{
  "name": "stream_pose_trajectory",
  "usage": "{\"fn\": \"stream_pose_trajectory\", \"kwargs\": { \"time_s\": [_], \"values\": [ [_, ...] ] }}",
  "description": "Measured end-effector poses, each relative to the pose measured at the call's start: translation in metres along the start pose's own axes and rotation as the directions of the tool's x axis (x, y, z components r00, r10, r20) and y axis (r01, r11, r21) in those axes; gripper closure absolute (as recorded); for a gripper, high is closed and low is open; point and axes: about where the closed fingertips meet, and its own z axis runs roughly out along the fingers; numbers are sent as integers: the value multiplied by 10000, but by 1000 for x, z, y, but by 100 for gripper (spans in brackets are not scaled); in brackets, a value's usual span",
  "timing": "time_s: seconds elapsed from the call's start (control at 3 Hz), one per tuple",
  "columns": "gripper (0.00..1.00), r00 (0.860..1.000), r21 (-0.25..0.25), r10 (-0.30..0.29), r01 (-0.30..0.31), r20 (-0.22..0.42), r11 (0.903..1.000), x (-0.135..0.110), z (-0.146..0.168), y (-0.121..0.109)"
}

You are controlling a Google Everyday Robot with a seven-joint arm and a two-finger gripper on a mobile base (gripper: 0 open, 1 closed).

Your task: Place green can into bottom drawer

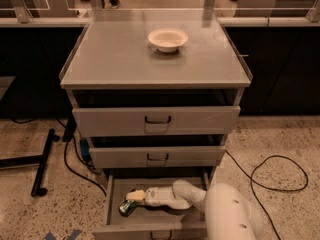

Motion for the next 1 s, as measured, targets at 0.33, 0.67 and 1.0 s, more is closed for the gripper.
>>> {"fn": "stream_pose_trajectory", "kwargs": {
  "time_s": [0.33, 0.67, 1.0],
  "values": [
    [4, 9996, -36, -244, 245, 157, 9997, -2, -4, 6],
    [0, 9971, -24, -545, 547, 532, 9985, -6, -15, 16],
    [0, 9970, -26, -551, 553, 547, 9985, -6, -15, 16]
  ]
}}
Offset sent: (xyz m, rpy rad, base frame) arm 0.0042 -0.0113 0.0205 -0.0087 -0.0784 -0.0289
